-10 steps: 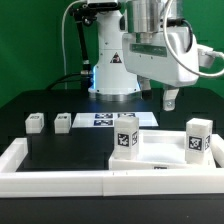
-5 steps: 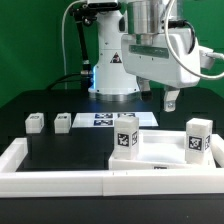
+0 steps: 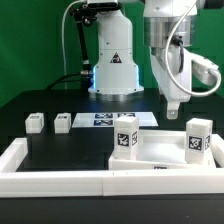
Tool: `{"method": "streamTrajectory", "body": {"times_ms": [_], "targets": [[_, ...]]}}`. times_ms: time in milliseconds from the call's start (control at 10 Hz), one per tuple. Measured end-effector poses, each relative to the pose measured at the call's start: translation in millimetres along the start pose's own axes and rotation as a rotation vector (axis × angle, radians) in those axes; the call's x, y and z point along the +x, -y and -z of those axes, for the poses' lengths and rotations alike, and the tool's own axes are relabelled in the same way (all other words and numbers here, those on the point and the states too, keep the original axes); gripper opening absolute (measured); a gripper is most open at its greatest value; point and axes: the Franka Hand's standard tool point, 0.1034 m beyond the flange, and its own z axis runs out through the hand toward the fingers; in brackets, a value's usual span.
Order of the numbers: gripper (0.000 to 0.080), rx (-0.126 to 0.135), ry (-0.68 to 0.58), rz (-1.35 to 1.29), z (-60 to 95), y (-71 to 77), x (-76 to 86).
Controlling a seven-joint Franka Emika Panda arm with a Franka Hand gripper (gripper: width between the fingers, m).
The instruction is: Assemble square table
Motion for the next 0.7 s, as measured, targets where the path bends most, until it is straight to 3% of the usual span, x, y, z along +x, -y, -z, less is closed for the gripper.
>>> {"method": "streamTrajectory", "body": {"times_ms": [100,700], "targets": [[0.0648,-0.014,-0.005,0.004,-5.1,-2.2,0.4],[0.0648,-0.017,-0.008,0.001,-9.2,-5.5,1.9]]}}
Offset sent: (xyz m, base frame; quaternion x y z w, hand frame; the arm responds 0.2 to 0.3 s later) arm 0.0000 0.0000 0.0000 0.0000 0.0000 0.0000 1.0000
